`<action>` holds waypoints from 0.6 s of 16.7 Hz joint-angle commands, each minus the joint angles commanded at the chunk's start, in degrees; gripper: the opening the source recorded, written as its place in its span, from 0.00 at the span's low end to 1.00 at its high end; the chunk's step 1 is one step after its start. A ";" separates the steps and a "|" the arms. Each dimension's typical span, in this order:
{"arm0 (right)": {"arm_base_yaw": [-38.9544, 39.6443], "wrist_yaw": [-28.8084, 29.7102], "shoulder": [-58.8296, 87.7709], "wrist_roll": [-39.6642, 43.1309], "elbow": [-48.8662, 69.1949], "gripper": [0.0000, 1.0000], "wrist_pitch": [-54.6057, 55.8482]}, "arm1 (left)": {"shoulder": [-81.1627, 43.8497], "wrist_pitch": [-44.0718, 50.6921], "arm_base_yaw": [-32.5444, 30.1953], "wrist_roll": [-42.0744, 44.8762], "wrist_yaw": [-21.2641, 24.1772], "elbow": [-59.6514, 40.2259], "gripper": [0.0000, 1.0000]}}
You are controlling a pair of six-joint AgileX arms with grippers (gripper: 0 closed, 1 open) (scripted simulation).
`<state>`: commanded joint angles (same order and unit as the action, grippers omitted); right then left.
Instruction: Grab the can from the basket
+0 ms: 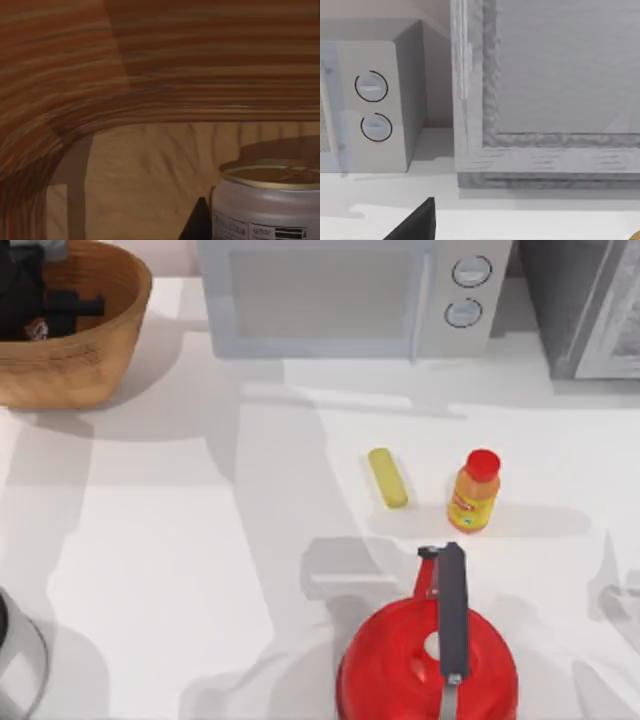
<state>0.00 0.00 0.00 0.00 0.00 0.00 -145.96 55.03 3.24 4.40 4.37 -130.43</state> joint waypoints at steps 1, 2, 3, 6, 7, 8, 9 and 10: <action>0.00 0.00 0.00 0.00 0.00 1.00 0.00 | 0.55 -0.20 0.07 -0.15 -0.03 0.48 0.00; 0.00 0.00 0.00 0.00 0.00 1.00 0.00 | 1.69 -0.63 0.19 -0.43 -0.09 1.48 0.00; 0.00 0.00 0.00 0.00 0.00 1.00 0.00 | 3.41 -1.29 0.32 -0.79 -0.16 3.01 0.00; 0.00 0.00 0.00 0.00 0.00 1.00 0.00 | 12.12 -4.60 0.60 -2.03 -0.40 10.87 0.00; 0.00 0.00 0.00 0.00 0.00 1.00 0.00 | 16.18 -6.13 0.63 -2.44 -0.47 14.61 0.00; 0.00 0.00 0.00 0.00 0.00 1.00 0.00 | 20.82 -7.85 0.62 -2.83 -0.54 18.88 0.00; 0.00 0.00 0.00 0.00 0.00 1.00 0.00 | 26.08 -9.81 0.56 -3.19 -0.60 23.66 0.00; 0.00 0.00 0.00 0.00 0.00 1.00 0.00 | 31.84 -11.95 0.46 -3.51 -0.66 28.82 0.00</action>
<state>0.00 0.00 0.00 0.00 0.00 0.00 -114.12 43.08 3.70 0.89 3.70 -101.61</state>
